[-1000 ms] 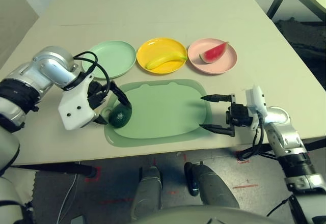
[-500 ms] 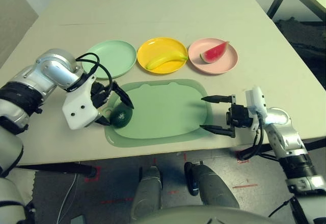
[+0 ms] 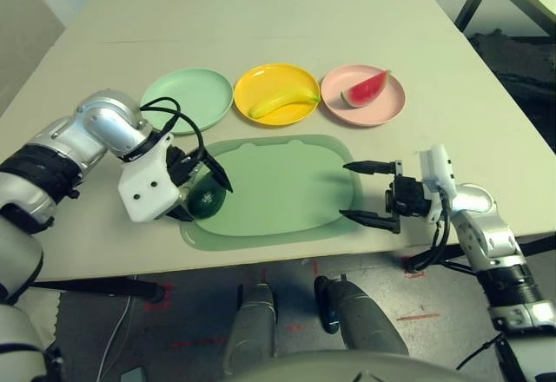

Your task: Place the fruits into color-matched plates.

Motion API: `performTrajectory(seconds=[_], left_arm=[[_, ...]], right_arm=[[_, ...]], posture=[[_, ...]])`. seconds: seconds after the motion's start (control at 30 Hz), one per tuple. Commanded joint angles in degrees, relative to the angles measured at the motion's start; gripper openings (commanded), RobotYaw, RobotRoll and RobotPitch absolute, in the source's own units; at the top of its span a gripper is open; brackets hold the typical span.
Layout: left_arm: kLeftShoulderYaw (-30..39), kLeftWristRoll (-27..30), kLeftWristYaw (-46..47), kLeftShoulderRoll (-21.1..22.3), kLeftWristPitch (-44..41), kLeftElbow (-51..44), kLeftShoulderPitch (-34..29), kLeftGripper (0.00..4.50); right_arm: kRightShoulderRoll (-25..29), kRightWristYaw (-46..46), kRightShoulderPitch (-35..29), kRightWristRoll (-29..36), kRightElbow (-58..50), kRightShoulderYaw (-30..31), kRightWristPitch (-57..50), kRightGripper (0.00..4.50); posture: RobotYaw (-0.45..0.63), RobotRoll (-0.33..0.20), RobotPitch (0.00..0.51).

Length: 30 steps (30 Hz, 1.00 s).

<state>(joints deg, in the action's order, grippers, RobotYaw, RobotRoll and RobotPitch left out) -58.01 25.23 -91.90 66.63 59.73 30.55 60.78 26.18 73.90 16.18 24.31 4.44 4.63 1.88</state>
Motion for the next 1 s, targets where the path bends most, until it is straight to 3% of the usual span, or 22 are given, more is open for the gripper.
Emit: performTrajectory(seconds=[0.03, 0.6, 1.0], left_arm=[[0.89, -0.98, -0.6, 0.63, -0.04, -0.47, -0.81, 4.5], [-0.3, -2.58, -0.6, 3.39, -8.4, -2.29, -1.2, 4.5], [4.43, -6.24, -0.6, 1.73, -18.62, -2.53, -3.16, 4.5]], right_arm=[[0.66, 0.17, -0.37, 0.57, -0.98, -0.18, -0.17, 4.48], [1.08, 0.63, -0.99, 0.44, -1.58, 0.38, -0.08, 4.48], [0.94, 0.64, -2.0, 0.34, -2.73, 0.82, 0.07, 4.48]], posture=[[-0.13, 0.0, 0.169], [-0.14, 0.0, 0.168], [-0.15, 0.0, 0.164]])
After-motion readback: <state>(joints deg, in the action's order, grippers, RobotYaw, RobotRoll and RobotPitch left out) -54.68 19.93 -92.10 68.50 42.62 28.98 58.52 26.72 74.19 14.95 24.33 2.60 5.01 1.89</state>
